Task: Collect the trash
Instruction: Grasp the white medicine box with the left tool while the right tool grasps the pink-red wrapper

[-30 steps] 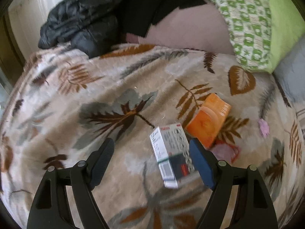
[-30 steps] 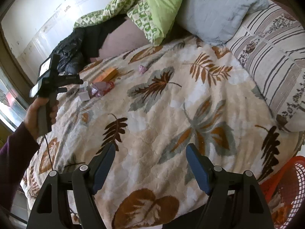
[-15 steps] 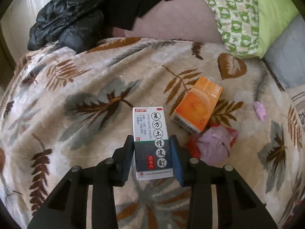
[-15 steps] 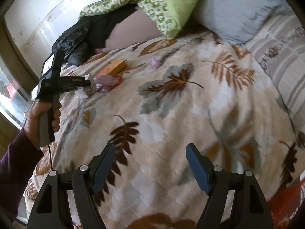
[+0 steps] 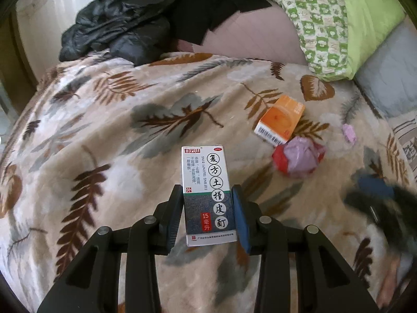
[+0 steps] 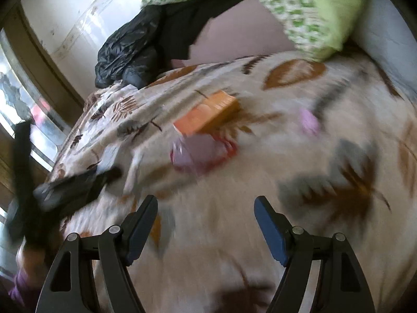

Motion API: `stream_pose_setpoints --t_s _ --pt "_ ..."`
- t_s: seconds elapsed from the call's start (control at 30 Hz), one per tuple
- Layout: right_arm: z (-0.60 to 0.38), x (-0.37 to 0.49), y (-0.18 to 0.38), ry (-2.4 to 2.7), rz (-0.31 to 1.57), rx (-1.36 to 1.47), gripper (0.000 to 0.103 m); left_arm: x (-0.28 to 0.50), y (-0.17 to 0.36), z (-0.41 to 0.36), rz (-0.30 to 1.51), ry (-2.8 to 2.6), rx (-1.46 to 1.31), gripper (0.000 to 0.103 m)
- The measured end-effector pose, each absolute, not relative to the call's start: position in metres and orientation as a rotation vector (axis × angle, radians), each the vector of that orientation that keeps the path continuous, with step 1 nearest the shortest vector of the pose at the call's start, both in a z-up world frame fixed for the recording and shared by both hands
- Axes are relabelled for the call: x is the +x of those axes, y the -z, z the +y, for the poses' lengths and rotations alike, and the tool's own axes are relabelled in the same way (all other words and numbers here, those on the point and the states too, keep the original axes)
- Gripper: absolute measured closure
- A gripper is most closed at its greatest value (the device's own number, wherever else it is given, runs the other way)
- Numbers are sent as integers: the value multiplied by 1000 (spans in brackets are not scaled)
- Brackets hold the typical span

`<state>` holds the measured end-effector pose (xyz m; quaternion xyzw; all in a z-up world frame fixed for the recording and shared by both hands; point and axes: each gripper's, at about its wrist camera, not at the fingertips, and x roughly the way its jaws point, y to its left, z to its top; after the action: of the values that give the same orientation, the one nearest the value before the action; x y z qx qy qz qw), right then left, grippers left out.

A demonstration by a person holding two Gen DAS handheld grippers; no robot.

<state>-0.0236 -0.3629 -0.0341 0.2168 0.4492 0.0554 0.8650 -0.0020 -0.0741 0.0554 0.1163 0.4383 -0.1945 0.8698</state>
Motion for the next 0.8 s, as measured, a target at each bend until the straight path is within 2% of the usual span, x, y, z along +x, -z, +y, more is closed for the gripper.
stream_pose_setpoints --t_s 0.13,0.3,0.4,0.43,0.5,0.57,0.6,0.8 --pt "-349 24 48 -129 956 416 17 -2 -39 -71 947 402 269 66" --pt "-335 60 68 -94 994 371 17 14 -19 -67 1017 400 214 66" --pt "-331 66 72 -68 997 337 17 15 -17 -66 999 404 202 65" --pt "-331 66 72 -67 994 331 20 15 -17 -66 997 405 201 64" --pt "-331 64 71 -52 998 306 53 14 -16 -67 993 411 197 59" --pt "-336 58 70 -54 994 321 57 14 -16 -69 984 408 207 60" --pt "-338 55 70 -57 994 335 58 13 -17 -69 980 405 213 70" --pt "-344 20 53 -68 973 384 59 2 -36 -51 948 402 167 70"
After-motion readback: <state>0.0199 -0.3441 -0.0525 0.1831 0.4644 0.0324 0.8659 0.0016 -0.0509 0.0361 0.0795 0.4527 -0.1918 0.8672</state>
